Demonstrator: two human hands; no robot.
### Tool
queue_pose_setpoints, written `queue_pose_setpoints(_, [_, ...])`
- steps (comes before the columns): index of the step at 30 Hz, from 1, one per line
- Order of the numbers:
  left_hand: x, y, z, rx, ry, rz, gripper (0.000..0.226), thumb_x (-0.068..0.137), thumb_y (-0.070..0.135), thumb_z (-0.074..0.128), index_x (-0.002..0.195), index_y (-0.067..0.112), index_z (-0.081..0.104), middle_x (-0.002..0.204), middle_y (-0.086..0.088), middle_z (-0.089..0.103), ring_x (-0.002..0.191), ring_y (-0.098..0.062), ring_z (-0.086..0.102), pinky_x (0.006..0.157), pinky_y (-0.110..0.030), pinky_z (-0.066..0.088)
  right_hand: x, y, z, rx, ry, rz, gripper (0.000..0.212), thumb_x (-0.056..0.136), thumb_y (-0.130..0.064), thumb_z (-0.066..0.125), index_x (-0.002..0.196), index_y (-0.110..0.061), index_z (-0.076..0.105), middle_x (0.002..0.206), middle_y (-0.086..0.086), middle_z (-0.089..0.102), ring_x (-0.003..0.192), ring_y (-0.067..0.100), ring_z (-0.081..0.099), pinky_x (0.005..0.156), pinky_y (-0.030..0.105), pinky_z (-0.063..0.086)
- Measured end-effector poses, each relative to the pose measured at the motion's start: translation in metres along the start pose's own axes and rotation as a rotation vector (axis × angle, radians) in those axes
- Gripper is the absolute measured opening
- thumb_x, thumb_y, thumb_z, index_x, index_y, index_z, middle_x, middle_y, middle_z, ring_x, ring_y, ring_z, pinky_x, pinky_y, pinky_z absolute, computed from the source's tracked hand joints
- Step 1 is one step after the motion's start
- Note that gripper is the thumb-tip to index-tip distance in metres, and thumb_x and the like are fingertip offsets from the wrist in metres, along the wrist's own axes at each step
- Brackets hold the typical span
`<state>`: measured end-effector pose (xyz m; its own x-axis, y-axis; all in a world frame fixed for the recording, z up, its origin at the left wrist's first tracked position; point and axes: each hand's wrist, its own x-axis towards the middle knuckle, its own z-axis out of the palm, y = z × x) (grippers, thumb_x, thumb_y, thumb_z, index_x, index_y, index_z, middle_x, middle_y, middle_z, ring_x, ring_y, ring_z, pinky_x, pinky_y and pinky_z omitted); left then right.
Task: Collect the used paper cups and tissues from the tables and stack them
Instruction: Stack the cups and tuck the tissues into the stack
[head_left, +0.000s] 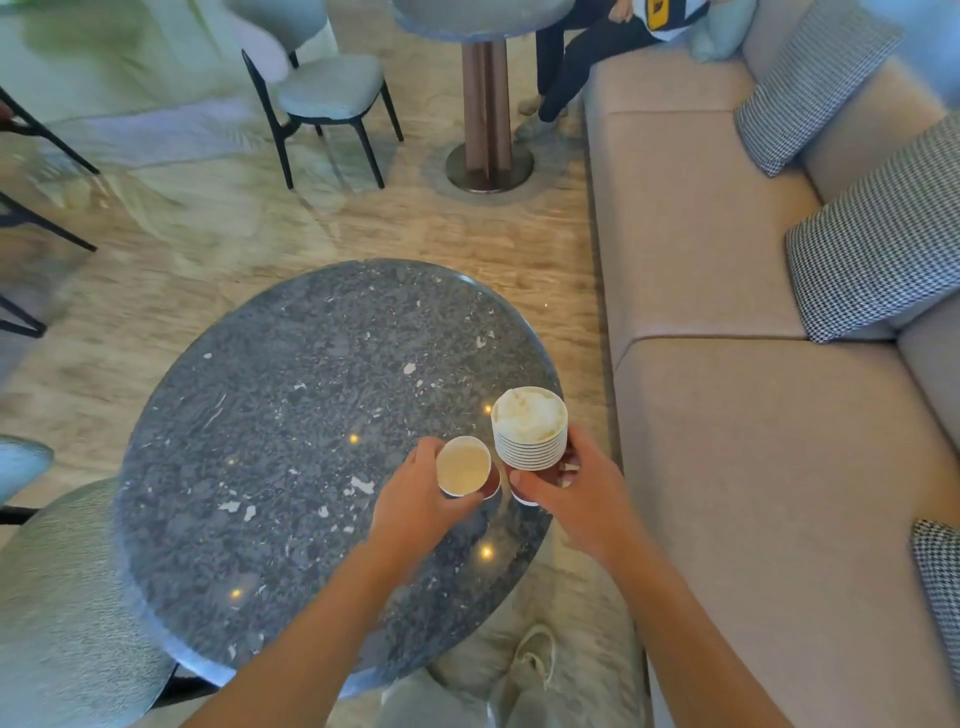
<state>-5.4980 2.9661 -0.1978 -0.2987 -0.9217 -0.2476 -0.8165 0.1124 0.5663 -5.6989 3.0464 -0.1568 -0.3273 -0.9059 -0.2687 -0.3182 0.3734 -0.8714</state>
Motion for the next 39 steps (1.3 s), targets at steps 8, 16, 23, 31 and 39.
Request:
queue_pose_setpoints(8, [-0.023, 0.008, -0.089, -0.37, 0.185, 0.042, 0.072, 0.061, 0.05, 0.089, 0.115, 0.038, 0.044, 0.111, 0.021, 0.059, 0.102, -0.001, 0.061, 0.088, -0.035, 0.055, -0.009, -0.022, 0.01, 0.009, -0.01, -0.043, 0.06, 0.074, -0.037, 0.091, 0.123, -0.046, 0.057, 0.107, -0.026, 0.071, 0.103, -0.002, 0.067, 0.08, 0.016, 0.05])
queue_pose_setpoints(16, [-0.06, 0.039, -0.178, -0.498, 0.365, 0.156, 0.068, 0.068, 0.032, 0.089, 0.123, 0.032, 0.048, 0.113, 0.017, 0.063, 0.099, 0.001, 0.063, 0.086, -0.028, 0.056, -0.016, -0.068, 0.036, -0.025, -0.109, -0.155, 0.056, 0.076, -0.041, 0.089, 0.119, -0.049, 0.055, 0.108, -0.029, 0.07, 0.102, -0.006, 0.067, 0.084, 0.018, 0.052])
queue_pose_setpoints(23, [-0.101, 0.018, -0.225, -0.524, 0.595, 0.155, 0.064, 0.067, 0.04, 0.087, 0.118, 0.037, 0.049, 0.114, 0.021, 0.061, 0.1, 0.002, 0.062, 0.084, -0.03, 0.055, -0.023, -0.104, 0.068, -0.089, -0.199, -0.259, 0.056, 0.075, -0.039, 0.091, 0.121, -0.039, 0.059, 0.107, -0.023, 0.073, 0.096, -0.013, 0.065, 0.078, 0.013, 0.049])
queue_pose_setpoints(31, [-0.13, -0.021, -0.251, -0.552, 0.543, 0.171, 0.063, 0.067, 0.042, 0.087, 0.119, 0.032, 0.053, 0.109, 0.017, 0.066, 0.097, -0.003, 0.065, 0.081, -0.029, 0.054, -0.048, -0.138, 0.128, -0.107, -0.296, -0.313, 0.053, 0.075, -0.035, 0.091, 0.118, -0.043, 0.06, 0.102, -0.031, 0.072, 0.095, -0.008, 0.069, 0.075, 0.012, 0.052])
queue_pose_setpoints(39, [-0.154, -0.07, -0.28, -0.538, 0.507, 0.177, 0.063, 0.07, 0.043, 0.086, 0.121, 0.033, 0.053, 0.111, 0.019, 0.066, 0.101, -0.003, 0.064, 0.087, -0.033, 0.055, -0.076, -0.16, 0.183, -0.142, -0.328, -0.317, 0.053, 0.075, -0.04, 0.089, 0.119, -0.043, 0.06, 0.106, -0.025, 0.073, 0.098, -0.008, 0.067, 0.082, 0.016, 0.052])
